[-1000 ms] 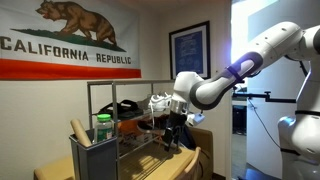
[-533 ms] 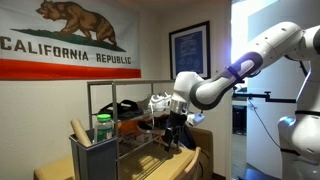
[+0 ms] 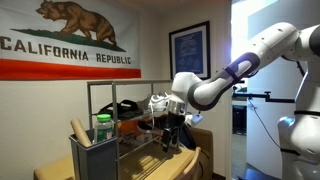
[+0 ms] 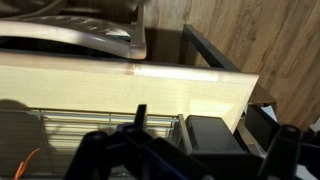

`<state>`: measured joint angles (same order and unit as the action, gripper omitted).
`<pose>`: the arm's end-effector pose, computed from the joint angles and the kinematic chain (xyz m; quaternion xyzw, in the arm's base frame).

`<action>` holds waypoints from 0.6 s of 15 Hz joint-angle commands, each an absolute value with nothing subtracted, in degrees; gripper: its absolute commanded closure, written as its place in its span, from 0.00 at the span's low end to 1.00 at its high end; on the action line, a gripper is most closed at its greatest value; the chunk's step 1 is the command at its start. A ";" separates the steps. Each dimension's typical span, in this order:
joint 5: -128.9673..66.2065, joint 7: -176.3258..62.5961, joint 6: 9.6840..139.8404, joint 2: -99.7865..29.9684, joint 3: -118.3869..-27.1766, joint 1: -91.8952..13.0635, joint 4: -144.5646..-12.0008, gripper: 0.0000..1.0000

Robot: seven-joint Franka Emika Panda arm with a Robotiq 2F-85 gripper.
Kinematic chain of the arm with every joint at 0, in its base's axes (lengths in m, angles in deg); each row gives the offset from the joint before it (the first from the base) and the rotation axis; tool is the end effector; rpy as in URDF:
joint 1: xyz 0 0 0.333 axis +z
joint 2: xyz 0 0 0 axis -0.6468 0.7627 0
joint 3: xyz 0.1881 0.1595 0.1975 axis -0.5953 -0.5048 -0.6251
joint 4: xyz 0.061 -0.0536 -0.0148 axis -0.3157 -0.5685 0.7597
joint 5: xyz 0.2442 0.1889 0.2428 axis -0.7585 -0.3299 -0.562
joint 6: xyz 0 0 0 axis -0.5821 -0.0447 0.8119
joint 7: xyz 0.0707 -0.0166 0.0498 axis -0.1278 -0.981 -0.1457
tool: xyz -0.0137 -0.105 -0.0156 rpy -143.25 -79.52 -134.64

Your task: Remove the green bottle from the grey bin and place it on top of the shoe rack

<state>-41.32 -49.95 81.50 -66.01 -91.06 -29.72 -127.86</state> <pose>0.4231 0.1972 0.4058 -0.9902 -0.0728 -0.1092 0.0485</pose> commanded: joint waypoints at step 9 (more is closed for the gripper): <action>-35.57 -49.43 78.38 -49.98 -93.65 -25.32 -106.56 0.00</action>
<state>-37.52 -49.95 81.17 -53.85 -93.04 -26.38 -112.90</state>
